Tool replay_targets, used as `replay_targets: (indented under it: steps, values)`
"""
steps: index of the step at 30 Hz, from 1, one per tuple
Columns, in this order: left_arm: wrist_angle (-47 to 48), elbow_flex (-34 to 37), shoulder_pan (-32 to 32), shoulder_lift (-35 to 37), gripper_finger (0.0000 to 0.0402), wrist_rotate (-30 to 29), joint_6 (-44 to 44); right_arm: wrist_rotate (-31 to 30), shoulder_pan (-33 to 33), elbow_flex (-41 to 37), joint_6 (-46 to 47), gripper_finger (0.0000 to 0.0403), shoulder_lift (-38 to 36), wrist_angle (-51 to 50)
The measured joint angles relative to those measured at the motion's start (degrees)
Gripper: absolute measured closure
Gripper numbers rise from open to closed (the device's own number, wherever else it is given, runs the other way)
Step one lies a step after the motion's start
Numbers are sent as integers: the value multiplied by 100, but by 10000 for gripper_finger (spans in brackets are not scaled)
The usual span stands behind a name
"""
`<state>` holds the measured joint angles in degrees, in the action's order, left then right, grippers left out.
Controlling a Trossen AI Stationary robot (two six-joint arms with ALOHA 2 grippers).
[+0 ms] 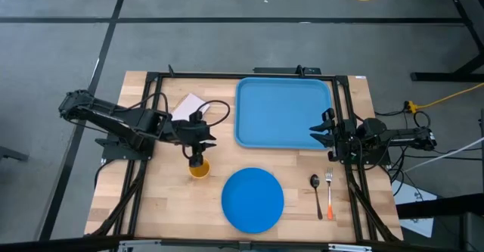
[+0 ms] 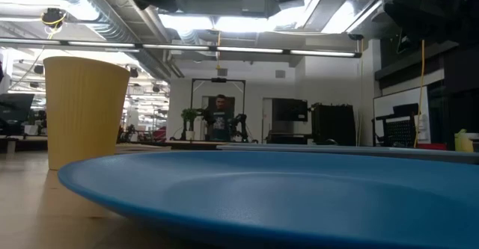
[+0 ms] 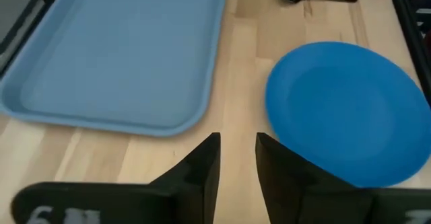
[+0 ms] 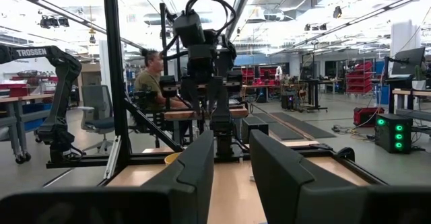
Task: Pick and place plate/cup/fork/spoon on tray
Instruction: Put the yellow cup on the blue tray
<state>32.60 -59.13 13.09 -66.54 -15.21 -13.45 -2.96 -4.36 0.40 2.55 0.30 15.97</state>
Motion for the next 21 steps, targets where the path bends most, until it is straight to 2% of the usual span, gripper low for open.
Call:
replay_targets:
  steps: [6, 21]
  values:
    - [-55, 0, -154, 17, 289, 421, 8, 0, 0, 0, -11, 301, -1, 0]
    - [-56, 0, -156, 20, 289, 377, 10, 0, 0, 0, -4, 301, -1, 0]
